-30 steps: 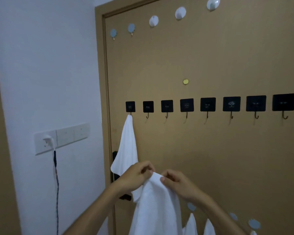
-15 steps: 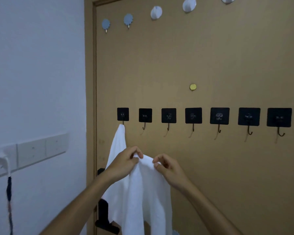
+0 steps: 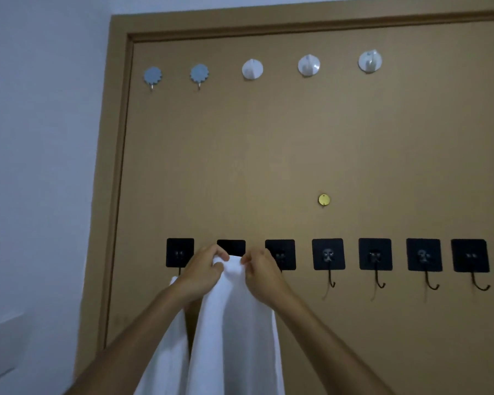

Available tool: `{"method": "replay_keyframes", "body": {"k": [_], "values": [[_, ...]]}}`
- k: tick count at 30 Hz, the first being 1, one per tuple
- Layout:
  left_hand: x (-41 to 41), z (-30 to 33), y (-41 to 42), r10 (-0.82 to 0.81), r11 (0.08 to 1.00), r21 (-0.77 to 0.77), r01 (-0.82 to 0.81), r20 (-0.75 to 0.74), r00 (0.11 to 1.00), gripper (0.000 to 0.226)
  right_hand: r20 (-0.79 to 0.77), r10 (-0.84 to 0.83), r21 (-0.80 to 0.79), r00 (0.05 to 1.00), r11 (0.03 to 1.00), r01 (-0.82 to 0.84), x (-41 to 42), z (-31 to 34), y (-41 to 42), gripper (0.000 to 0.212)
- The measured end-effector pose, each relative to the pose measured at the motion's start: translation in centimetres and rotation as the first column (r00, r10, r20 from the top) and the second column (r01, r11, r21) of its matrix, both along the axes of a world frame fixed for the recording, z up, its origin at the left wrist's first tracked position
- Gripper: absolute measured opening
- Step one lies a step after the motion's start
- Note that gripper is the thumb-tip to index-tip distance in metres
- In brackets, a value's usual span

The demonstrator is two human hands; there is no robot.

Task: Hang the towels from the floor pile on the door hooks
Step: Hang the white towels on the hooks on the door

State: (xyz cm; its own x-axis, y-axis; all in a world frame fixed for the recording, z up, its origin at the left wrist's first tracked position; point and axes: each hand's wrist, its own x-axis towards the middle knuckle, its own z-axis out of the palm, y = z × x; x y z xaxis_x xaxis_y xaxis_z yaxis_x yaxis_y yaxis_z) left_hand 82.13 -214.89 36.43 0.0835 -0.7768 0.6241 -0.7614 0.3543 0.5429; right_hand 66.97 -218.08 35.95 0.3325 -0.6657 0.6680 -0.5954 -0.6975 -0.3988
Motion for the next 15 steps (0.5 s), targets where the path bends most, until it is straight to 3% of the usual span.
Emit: {"method": "replay_keyframes", "body": {"k": [3, 6, 9, 13, 15], "values": [[0.4, -1.6, -2.4, 0.003, 1.000, -0.029, -0.004, -0.043, 0.999, 0.021, -0.018, -0.079, 0.002, 0.997, 0.997, 0.080, 0.8, -1.1, -1.0, 0.023], [0.4, -6.0, -3.9, 0.066, 0.995, -0.077, -0.067, -0.019, 0.998, 0.022, -0.016, -0.017, 0.070, 1.000, 0.997, 0.018, 1.2, -5.1, -1.6, 0.018], [0.5, -9.4, -4.4, 0.061, 0.986, -0.154, -0.069, -0.051, 0.997, 0.027, 0.025, 0.041, 0.207, 0.999, 0.977, -0.046, 1.9, -8.3, -0.9, 0.032], [0.3, -10.9, -3.9, 0.025, 0.966, -0.253, -0.060, -0.137, 0.990, 0.029, 0.114, -0.027, 0.139, 0.993, 0.990, 0.011, 3.1, -9.7, 0.5, 0.044], [-0.2, -11.1, -3.5, -0.025, 0.954, -0.299, -0.025, -0.161, 0.987, 0.028, 0.209, 0.019, 0.159, 0.978, 0.986, -0.053, 3.6, -9.6, 1.2, 0.049]]}}
